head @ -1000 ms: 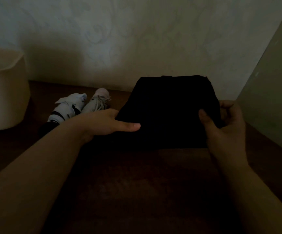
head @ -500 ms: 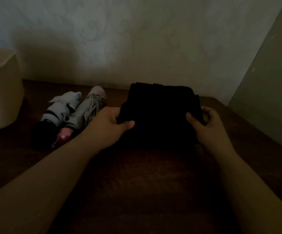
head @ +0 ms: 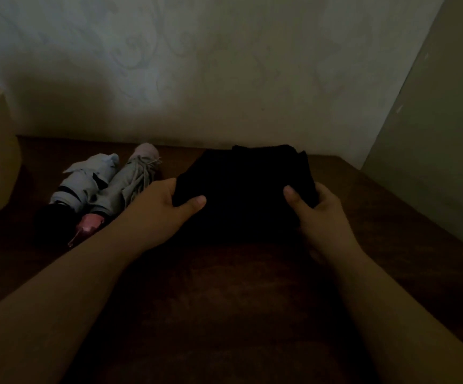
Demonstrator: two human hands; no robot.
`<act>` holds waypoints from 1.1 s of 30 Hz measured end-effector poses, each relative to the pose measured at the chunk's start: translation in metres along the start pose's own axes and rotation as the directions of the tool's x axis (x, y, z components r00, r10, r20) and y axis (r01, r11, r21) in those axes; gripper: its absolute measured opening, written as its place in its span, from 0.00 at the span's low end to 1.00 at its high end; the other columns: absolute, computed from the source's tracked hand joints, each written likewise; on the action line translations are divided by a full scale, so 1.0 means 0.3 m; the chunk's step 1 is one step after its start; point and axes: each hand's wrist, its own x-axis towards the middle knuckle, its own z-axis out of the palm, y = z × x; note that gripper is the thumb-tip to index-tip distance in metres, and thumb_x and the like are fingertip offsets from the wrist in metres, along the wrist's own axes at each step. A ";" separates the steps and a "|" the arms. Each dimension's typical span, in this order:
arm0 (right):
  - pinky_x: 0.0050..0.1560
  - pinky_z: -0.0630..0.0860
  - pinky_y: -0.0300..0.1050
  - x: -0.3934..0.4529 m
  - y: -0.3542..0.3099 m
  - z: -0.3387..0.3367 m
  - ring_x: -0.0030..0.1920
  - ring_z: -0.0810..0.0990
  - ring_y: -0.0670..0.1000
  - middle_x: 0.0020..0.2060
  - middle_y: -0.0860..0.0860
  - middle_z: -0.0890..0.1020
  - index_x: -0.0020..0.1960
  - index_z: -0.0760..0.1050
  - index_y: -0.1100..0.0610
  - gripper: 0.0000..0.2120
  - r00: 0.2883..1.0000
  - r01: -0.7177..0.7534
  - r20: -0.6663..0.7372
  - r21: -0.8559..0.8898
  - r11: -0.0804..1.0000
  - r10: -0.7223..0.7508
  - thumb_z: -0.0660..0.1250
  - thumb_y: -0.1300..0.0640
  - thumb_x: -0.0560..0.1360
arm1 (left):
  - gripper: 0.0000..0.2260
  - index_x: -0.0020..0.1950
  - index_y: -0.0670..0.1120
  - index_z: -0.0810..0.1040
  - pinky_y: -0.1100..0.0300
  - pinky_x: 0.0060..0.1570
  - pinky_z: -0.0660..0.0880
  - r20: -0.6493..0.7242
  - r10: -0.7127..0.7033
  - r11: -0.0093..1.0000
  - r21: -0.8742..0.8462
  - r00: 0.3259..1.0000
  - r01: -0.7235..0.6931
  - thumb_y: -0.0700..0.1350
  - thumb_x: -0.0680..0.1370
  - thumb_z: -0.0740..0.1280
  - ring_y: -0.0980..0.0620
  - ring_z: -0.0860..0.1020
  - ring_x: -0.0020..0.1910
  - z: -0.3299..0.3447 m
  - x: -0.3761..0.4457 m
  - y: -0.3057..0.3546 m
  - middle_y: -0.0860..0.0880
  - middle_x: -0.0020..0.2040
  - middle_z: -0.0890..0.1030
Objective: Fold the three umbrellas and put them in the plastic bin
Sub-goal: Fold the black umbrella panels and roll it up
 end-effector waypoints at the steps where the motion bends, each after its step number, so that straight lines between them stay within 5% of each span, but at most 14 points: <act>1: 0.48 0.79 0.44 -0.003 -0.004 0.003 0.48 0.80 0.42 0.47 0.42 0.80 0.47 0.71 0.42 0.06 1.000 0.025 -0.006 -0.005 1.000 -0.025 0.66 0.53 0.75 | 0.04 0.51 0.55 0.74 0.72 0.34 0.72 0.016 -0.030 1.000 -0.003 0.999 0.030 0.48 0.78 0.63 0.64 0.79 0.38 -0.007 0.002 0.001 0.60 0.43 0.79; 5: 0.47 0.78 0.41 -0.020 -0.023 0.010 0.46 0.80 0.40 0.44 0.42 0.81 0.46 0.73 0.44 0.06 0.994 0.103 -0.032 0.015 0.995 -0.103 0.67 0.54 0.75 | 0.06 0.52 0.53 0.77 0.57 0.44 0.77 0.059 -0.210 0.972 -0.094 0.976 0.215 0.52 0.77 0.64 0.52 0.82 0.43 -0.024 0.002 0.021 0.52 0.45 0.82; 8: 0.40 0.77 0.32 -0.030 -0.030 0.021 0.42 0.81 0.37 0.42 0.42 0.82 0.46 0.74 0.45 0.05 0.989 0.140 -0.051 -0.003 0.990 -0.140 0.67 0.55 0.75 | 0.14 0.37 0.52 0.69 0.59 0.37 0.70 -0.017 -0.265 0.952 0.152 0.964 0.264 0.59 0.77 0.61 0.45 0.75 0.36 -0.006 0.006 0.025 0.46 0.34 0.71; 10: 0.40 0.78 0.35 -0.029 -0.030 0.027 0.43 0.82 0.40 0.42 0.44 0.82 0.45 0.75 0.47 0.04 0.990 0.123 -0.073 -0.017 0.992 -0.124 0.68 0.55 0.75 | 0.17 0.36 0.49 0.69 0.58 0.34 0.68 -0.081 -0.256 0.931 0.249 0.963 0.268 0.61 0.76 0.60 0.45 0.73 0.32 0.006 0.005 0.019 0.46 0.33 0.71; 13: 0.47 0.81 0.50 -0.021 -0.022 0.035 0.45 0.83 0.49 0.44 0.49 0.82 0.45 0.76 0.50 0.02 0.994 -0.003 -0.106 0.038 0.999 0.007 0.68 0.55 0.75 | 0.20 0.43 0.45 0.75 0.53 0.36 0.73 -0.172 -0.152 0.906 0.370 0.973 0.207 0.61 0.76 0.61 0.42 0.78 0.35 0.023 0.000 -0.001 0.41 0.38 0.78; 16: 0.52 0.80 0.57 -0.013 -0.016 0.039 0.47 0.83 0.54 0.46 0.51 0.81 0.46 0.75 0.49 0.03 0.984 -0.125 -0.118 0.088 0.988 0.135 0.68 0.55 0.75 | 0.19 0.39 0.46 0.71 0.55 0.33 0.69 -0.266 -0.067 0.863 0.468 0.962 0.189 0.61 0.76 0.60 0.47 0.73 0.30 0.051 -0.005 -0.004 0.45 0.33 0.73; 22: 0.45 0.79 0.52 0.014 -0.031 0.016 0.47 0.80 0.54 0.48 0.52 0.77 0.53 0.69 0.51 0.08 0.947 -0.300 -0.108 0.043 0.953 0.303 0.66 0.51 0.77 | 0.18 0.41 0.47 0.71 0.56 0.32 0.71 -0.342 0.046 0.813 0.559 0.939 0.164 0.61 0.77 0.58 0.50 0.73 0.30 0.088 -0.017 0.020 0.47 0.32 0.73; 26: 0.45 0.79 0.57 0.012 -0.044 0.015 0.47 0.79 0.56 0.46 0.52 0.76 0.50 0.69 0.53 0.09 0.921 -0.350 -0.113 0.181 0.919 0.373 0.67 0.51 0.76 | 0.20 0.54 0.51 0.74 0.60 0.29 0.68 -0.382 0.259 0.690 0.716 0.887 0.107 0.63 0.77 0.53 0.53 0.72 0.27 0.107 -0.044 0.053 0.50 0.28 0.72; 29: 0.49 0.79 0.60 0.002 -0.047 0.012 0.46 0.82 0.58 0.43 0.54 0.79 0.44 0.72 0.55 0.07 0.937 -0.208 -0.209 0.309 0.928 0.280 0.67 0.53 0.76 | 0.25 0.53 0.50 0.77 0.58 0.30 0.72 -0.388 0.291 0.766 0.643 0.875 0.030 0.67 0.74 0.54 0.52 0.74 0.27 0.113 -0.054 0.068 0.50 0.28 0.76; 33: 0.38 0.74 0.50 -0.008 -0.049 -0.002 0.37 0.76 0.54 0.34 0.51 0.75 0.35 0.68 0.55 0.13 0.929 -0.027 -0.345 0.293 0.956 0.132 0.67 0.56 0.76 | 0.14 0.54 0.52 0.76 0.56 0.39 0.77 -0.147 0.020 0.950 0.310 0.989 0.027 0.59 0.74 0.64 0.56 0.78 0.38 0.074 -0.027 0.066 0.54 0.44 0.81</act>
